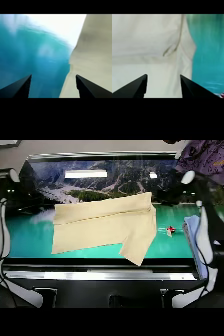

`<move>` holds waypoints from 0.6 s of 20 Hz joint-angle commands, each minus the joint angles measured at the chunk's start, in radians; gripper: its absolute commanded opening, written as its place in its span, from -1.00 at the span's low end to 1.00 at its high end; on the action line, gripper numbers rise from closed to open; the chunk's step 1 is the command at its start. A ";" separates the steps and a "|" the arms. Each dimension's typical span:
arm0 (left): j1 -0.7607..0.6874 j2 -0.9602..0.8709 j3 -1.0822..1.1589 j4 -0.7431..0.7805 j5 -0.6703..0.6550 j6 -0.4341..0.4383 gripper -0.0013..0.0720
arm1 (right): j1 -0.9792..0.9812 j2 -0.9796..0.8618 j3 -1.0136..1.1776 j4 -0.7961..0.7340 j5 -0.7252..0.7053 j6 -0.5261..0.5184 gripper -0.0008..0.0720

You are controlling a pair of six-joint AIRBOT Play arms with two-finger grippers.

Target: Fold the clothes and pants, and hang the long-sleeved shirts on hangers.

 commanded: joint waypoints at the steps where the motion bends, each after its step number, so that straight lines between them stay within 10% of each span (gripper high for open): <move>1: 0.092 0.203 -0.232 0.032 0.002 0.003 0.74 | -0.192 0.183 -0.195 0.172 0.053 -0.173 0.34; 7: 0.189 0.595 -0.857 -0.060 0.223 -0.024 0.73 | -0.330 0.459 -0.868 0.323 -0.005 -0.288 0.34; 12: 0.187 0.658 -0.965 -0.063 0.233 -0.024 0.66 | -0.222 0.471 -1.102 0.412 -0.101 -0.359 0.34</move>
